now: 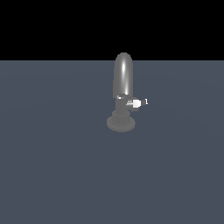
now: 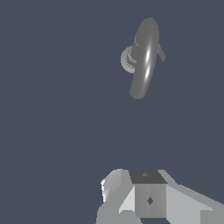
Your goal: Turn on the faucet by rotating a designated handle.
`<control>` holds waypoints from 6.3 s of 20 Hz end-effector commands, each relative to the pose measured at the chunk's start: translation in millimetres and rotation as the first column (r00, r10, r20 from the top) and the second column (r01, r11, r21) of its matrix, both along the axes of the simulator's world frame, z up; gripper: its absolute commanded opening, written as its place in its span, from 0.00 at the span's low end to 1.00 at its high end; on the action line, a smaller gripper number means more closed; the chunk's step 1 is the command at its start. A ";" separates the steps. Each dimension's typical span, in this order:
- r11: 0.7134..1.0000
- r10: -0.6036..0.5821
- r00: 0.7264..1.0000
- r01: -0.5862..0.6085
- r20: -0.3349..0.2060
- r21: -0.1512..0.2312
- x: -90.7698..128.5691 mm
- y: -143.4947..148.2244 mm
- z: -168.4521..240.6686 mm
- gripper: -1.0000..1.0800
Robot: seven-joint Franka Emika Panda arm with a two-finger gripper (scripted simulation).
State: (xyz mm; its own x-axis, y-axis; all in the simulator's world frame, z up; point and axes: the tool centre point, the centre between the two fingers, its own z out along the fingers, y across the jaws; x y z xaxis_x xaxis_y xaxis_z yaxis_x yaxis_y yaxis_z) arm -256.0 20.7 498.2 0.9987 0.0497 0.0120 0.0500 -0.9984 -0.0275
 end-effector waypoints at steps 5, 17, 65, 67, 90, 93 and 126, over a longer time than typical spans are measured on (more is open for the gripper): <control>1.000 -0.005 1.000 0.005 -0.006 0.002 2.0 0.4 0.2 0.00; 0.996 -0.082 0.992 0.086 -0.096 0.035 32.0 5.3 2.8 0.00; 0.673 -0.456 0.385 0.739 -0.802 -0.027 267.0 -46.0 -86.1 0.00; 0.649 -0.455 0.340 0.760 -0.823 -0.045 274.2 -51.3 -94.8 0.00; 0.383 -0.341 -0.151 0.879 -0.928 -0.284 318.7 -107.5 -202.1 0.00; 0.353 -0.317 -0.205 0.880 -0.926 -0.316 319.9 -113.3 -215.7 0.00; 0.148 -0.073 -0.566 0.808 -0.821 -0.570 299.0 -146.0 -322.6 0.00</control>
State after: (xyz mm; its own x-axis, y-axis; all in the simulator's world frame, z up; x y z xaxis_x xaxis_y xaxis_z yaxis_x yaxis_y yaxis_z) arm 43.1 -125.2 175.6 -0.5232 -0.0781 -0.8486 -0.8395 -0.1242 0.5290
